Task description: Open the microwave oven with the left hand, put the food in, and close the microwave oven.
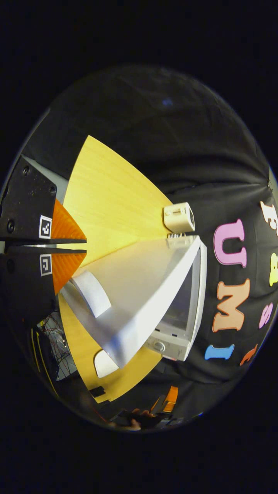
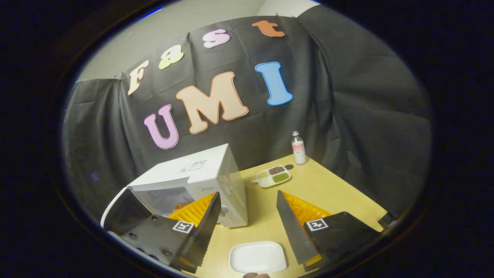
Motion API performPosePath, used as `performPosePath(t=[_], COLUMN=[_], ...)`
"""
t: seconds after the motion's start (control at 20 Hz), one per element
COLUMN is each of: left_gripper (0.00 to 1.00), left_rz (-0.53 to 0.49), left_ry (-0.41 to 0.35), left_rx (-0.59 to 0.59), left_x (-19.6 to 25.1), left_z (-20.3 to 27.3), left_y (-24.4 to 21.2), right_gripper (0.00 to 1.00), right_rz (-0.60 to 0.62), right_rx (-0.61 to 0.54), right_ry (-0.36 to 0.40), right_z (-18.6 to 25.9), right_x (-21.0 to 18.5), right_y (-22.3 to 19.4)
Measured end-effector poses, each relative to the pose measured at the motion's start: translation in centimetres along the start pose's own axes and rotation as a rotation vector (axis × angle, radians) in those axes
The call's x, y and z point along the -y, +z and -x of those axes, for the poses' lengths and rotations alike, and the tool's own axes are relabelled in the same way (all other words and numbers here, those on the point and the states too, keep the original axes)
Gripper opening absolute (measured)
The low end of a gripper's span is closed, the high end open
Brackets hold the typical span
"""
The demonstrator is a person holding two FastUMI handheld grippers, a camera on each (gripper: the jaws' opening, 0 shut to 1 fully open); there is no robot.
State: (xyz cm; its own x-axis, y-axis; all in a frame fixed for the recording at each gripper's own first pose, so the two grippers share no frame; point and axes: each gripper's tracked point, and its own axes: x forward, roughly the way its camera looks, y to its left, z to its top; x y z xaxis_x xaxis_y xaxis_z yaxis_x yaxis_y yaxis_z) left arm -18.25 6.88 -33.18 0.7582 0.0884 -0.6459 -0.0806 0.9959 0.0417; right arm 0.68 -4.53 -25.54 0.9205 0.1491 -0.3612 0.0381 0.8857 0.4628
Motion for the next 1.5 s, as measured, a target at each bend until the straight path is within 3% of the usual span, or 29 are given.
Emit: performPosePath(t=[0.1, 0.15, 0.35, 0.45, 0.5, 0.75, 1.1, 1.2, 1.5], left_gripper=[0.01, 0.00, 0.00, 0.01, 0.01, 0.00, 0.00, 0.01, 0.00], left_rz=[-0.039, -0.051, -0.081, -0.095, -0.104, -0.171, -0.180, -0.172, -0.145], left_ry=[-0.033, -0.052, -0.102, -0.123, -0.131, -0.177, -0.248, -0.263, -0.301], left_rx=[0.007, 0.008, 0.023, 0.033, 0.039, 0.067, 0.089, 0.086, 0.086], left_x=[2.0, 2.9, 5.9, 7.2, 7.9, 11.0, 15.2, 16.3, 18.4], left_z=[-0.6, -1.1, -3.1, -4.0, -4.4, -6.7, -10.5, -11.6, -14.7], left_y=[1.2, 1.6, 3.8, 4.9, 5.5, 7.9, 11.3, 12.1, 14.5], right_gripper=[0.84, 0.89, 0.89, 0.89, 0.84, 0.84, 0.84, 0.89, 0.84], right_rz=[-0.009, -0.012, -0.026, -0.012, -0.005, 0.062, 0.235, 0.271, 0.301], right_rx=[0.001, 0.003, 0.016, 0.020, 0.023, 0.063, 0.150, 0.173, 0.221], right_ry=[0.010, 0.010, 0.003, 0.006, 0.007, 0.022, 0.055, 0.060, 0.042], right_z=[0.1, 0.2, 0.8, 1.2, 1.5, 2.8, 4.9, 5.5, 7.6], right_x=[0.5, 1.0, 2.6, 3.1, 3.3, 3.5, 1.5, 0.9, 0.4], right_y=[0.4, 0.6, 1.5, 1.8, 2.0, 3.3, 6.5, 7.4, 9.4])
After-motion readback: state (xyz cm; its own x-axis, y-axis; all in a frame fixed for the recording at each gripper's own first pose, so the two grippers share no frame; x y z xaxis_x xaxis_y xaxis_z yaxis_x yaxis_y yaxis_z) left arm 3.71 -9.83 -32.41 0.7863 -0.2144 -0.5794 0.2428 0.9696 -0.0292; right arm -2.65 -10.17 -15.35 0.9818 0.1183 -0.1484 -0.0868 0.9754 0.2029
